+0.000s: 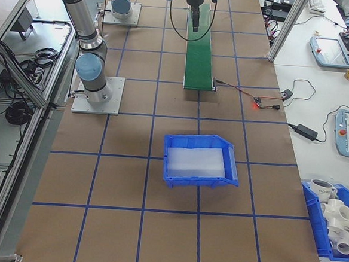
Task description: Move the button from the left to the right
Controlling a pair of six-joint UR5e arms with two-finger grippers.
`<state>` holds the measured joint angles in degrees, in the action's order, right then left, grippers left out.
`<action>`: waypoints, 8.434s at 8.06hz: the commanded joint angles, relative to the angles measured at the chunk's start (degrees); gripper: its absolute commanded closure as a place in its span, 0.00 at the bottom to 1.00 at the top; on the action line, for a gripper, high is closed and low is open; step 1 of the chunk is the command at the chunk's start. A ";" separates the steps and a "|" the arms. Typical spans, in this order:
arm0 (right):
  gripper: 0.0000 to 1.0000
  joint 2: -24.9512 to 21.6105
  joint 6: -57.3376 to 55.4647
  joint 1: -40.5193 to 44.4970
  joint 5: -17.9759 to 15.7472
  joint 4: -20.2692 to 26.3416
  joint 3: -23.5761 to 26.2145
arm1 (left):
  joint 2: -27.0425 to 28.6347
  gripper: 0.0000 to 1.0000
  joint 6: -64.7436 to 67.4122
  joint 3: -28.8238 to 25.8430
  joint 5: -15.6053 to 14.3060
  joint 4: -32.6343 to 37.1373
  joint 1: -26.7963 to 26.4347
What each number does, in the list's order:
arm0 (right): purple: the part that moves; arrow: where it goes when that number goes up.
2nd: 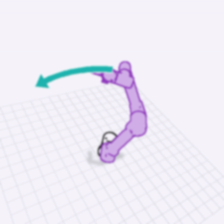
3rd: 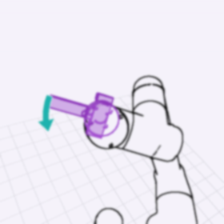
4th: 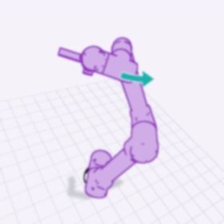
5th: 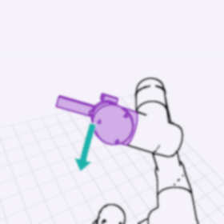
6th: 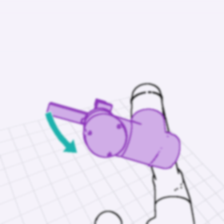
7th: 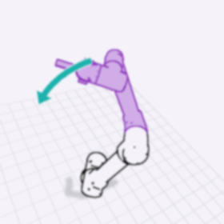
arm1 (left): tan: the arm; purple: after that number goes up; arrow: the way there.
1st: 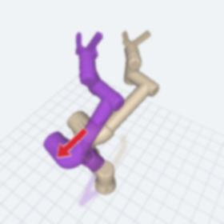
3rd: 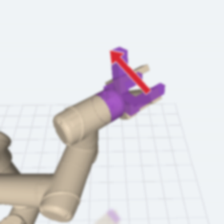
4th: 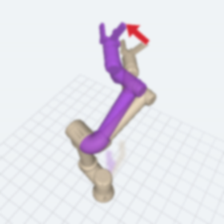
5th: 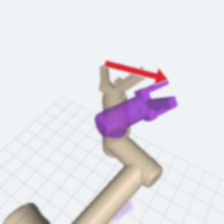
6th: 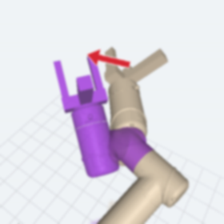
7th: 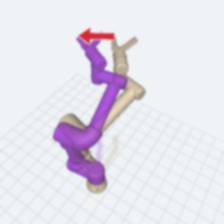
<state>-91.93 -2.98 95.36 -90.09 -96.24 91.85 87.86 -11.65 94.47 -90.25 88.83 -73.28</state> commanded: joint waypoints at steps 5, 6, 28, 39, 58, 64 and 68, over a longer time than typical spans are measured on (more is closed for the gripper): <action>0.00 0.00 0.00 0.00 0.00 0.00 0.00 | 15.64 0.00 -48.31 0.54 -9.30 -16.88 31.35; 0.00 0.00 0.00 0.00 0.00 0.00 0.00 | 18.80 0.00 -53.08 0.63 -9.42 -19.55 31.53; 0.00 -0.09 0.08 0.00 0.00 0.00 0.09 | 23.36 1.00 -57.53 3.53 -8.37 -13.22 34.96; 0.00 -0.09 0.08 0.00 0.00 0.00 0.09 | 10.48 1.00 -9.88 4.14 -1.69 -11.81 2.96; 0.00 0.52 0.17 0.00 -0.26 -0.44 0.09 | 4.11 0.00 -4.70 3.53 1.04 -1.68 -5.46; 0.00 5.61 -0.27 0.09 0.00 -11.47 -0.62 | 0.82 0.00 0.13 3.53 0.08 -0.42 -5.65; 0.00 12.27 -1.14 0.09 0.00 -14.31 -0.53 | 0.91 0.00 -0.04 4.14 0.07 -2.61 -5.65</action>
<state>-83.78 -3.41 95.44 -90.52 -108.18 91.23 88.68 -11.66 98.38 -90.15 87.08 -78.92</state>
